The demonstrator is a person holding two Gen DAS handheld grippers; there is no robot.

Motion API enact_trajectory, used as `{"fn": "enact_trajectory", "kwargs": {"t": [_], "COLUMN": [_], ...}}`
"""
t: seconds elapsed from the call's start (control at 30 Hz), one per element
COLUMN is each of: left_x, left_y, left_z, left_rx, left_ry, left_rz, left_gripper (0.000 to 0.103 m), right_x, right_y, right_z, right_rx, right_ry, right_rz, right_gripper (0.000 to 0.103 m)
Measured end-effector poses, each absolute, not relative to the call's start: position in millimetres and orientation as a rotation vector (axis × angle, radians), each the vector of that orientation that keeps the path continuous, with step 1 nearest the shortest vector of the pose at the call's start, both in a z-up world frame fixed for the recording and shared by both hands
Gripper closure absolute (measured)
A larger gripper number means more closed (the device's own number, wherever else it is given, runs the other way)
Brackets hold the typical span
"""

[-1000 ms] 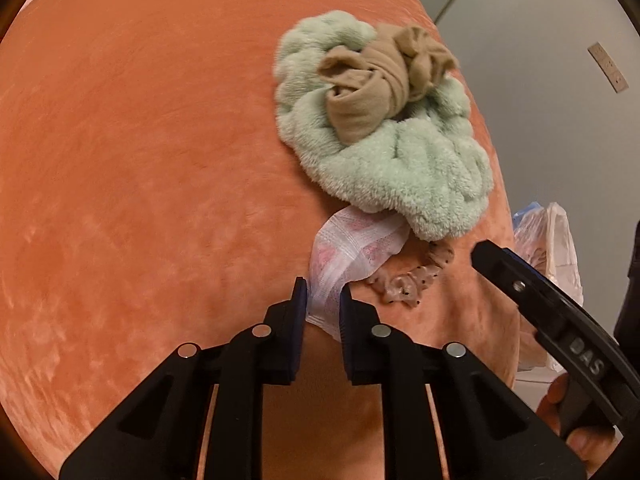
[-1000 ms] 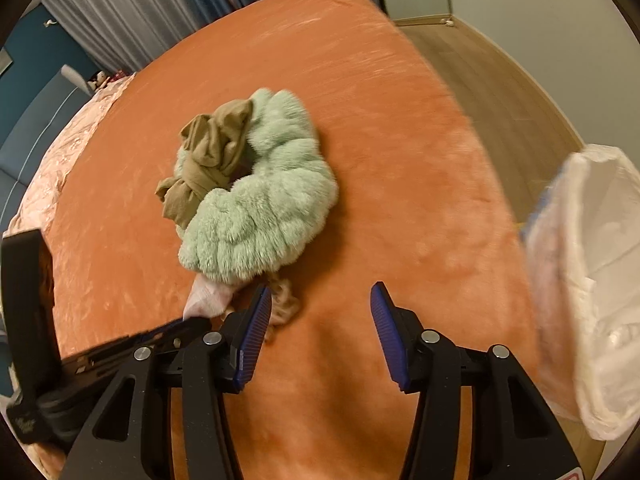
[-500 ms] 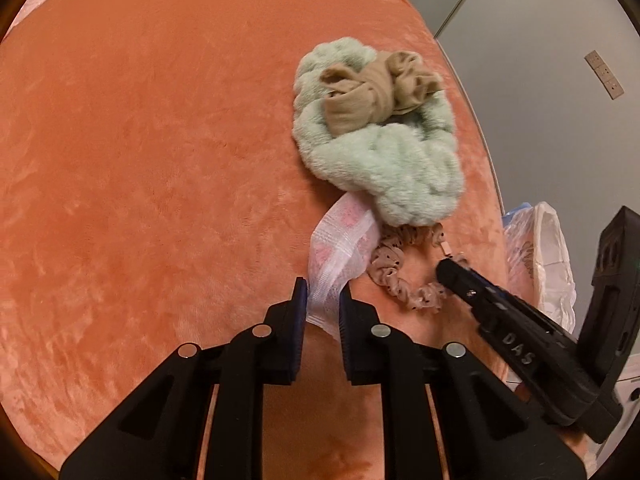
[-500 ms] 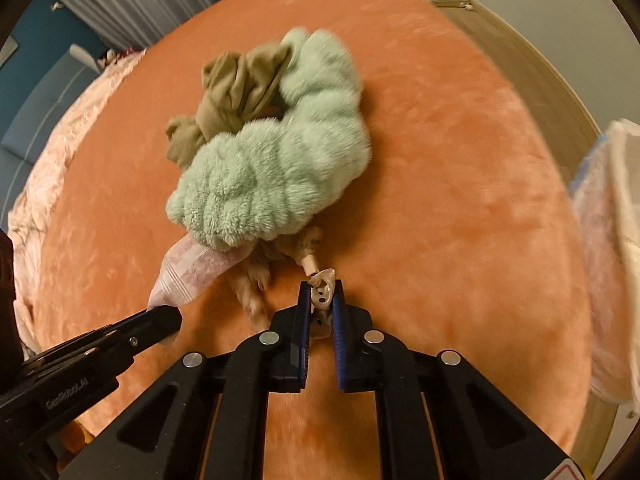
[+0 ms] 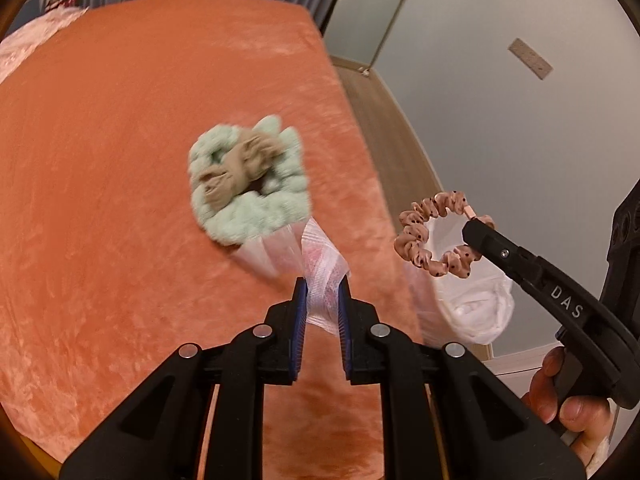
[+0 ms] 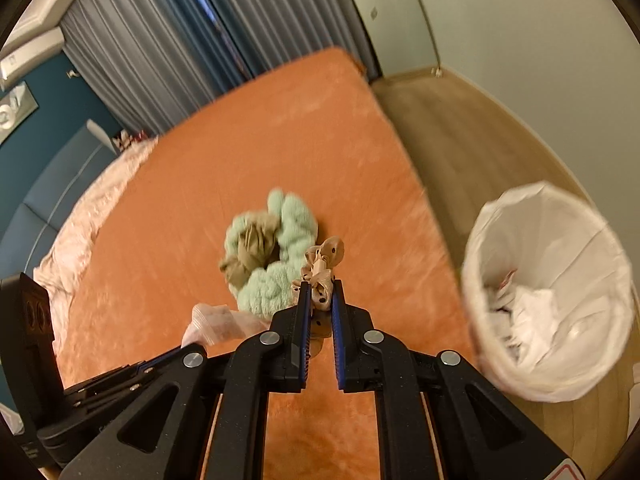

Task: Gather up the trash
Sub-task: 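Carry wrapper and hair tie over the bin and open both grippers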

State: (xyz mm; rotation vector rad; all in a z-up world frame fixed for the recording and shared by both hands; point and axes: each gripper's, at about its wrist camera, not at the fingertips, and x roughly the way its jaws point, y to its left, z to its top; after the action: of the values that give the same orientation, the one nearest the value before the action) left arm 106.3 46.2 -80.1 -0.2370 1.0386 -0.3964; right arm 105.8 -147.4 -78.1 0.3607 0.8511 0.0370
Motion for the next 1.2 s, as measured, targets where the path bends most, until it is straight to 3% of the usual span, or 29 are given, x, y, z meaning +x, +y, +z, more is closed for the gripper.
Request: {"fn": "enact_trajectory", "kwargs": {"t": [0.57,1.1,1.17,1.2], "left_x": [86,90,93,93], "left_y": [-90,-199,-203,-204], "left_z": [37,40,36,35], "left_rx": [-0.14,-0.036,-0.03,-0.032], "left_ry": [0.852,0.866,0.869,0.873], "left_rz": [-0.594,-0.702,-0.685,-0.675], "left_gripper": [0.089,0.086,0.073,0.056], "right_x": [44,20,21,22], "right_y": [-248,-329,-333,-333], "right_z": [16,7,2,2], "right_rx": [0.349,0.392,0.396,0.396], "right_ry": [0.631,0.634,0.643,0.647], "right_rz": [-0.084,-0.238,-0.247,-0.25], "right_gripper": [0.094,0.093,0.092,0.089]}}
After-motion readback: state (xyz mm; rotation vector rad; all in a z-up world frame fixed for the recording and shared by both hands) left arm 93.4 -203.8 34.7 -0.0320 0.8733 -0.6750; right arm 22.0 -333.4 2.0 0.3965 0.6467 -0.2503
